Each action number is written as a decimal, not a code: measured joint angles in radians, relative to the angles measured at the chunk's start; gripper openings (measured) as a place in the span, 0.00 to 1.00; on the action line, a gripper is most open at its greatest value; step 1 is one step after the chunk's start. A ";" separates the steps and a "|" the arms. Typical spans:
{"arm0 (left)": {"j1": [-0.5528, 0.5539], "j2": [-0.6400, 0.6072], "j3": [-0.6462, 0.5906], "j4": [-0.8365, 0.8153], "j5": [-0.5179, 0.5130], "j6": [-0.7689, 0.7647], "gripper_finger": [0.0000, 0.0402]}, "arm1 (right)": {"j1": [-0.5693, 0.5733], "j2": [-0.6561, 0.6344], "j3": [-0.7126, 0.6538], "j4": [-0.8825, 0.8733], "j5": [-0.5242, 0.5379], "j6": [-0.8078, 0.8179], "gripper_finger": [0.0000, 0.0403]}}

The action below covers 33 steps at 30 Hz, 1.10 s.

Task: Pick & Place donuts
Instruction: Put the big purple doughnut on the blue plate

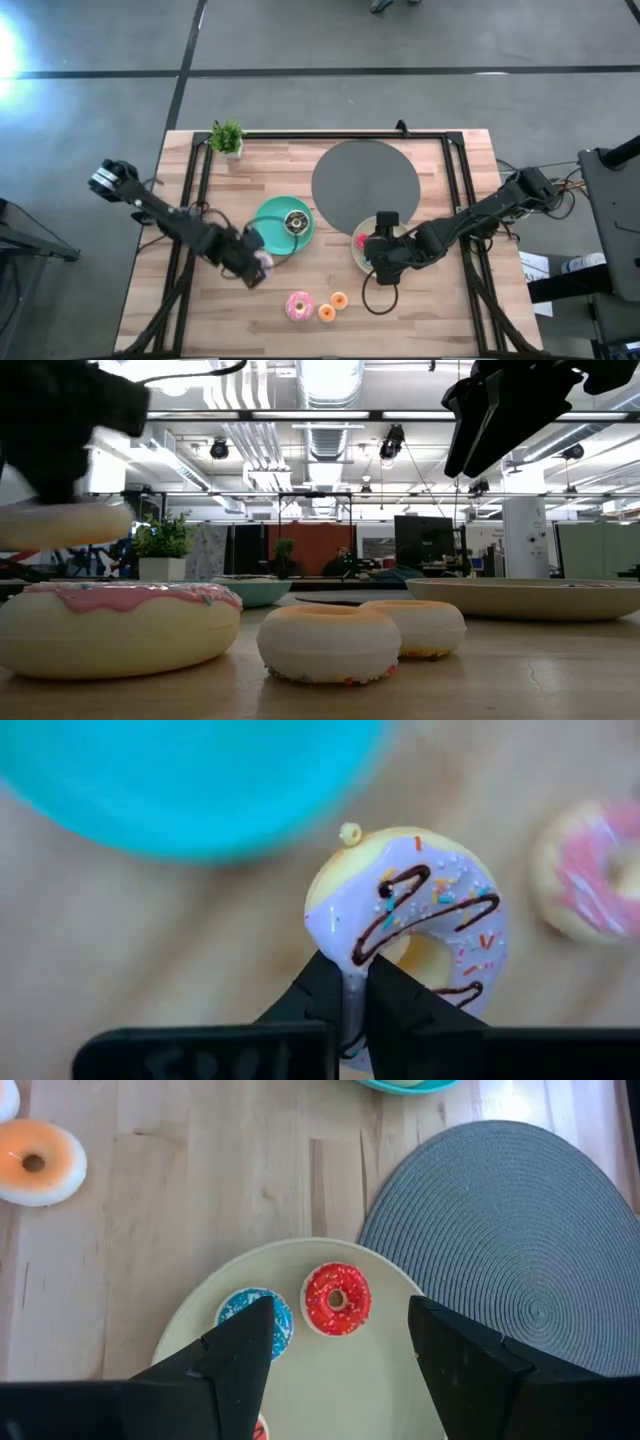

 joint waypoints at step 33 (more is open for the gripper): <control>0.703 0.173 -0.047 0.132 0.102 0.827 0.14 | -0.002 0.000 0.000 -0.004 0.053 0.067 0.56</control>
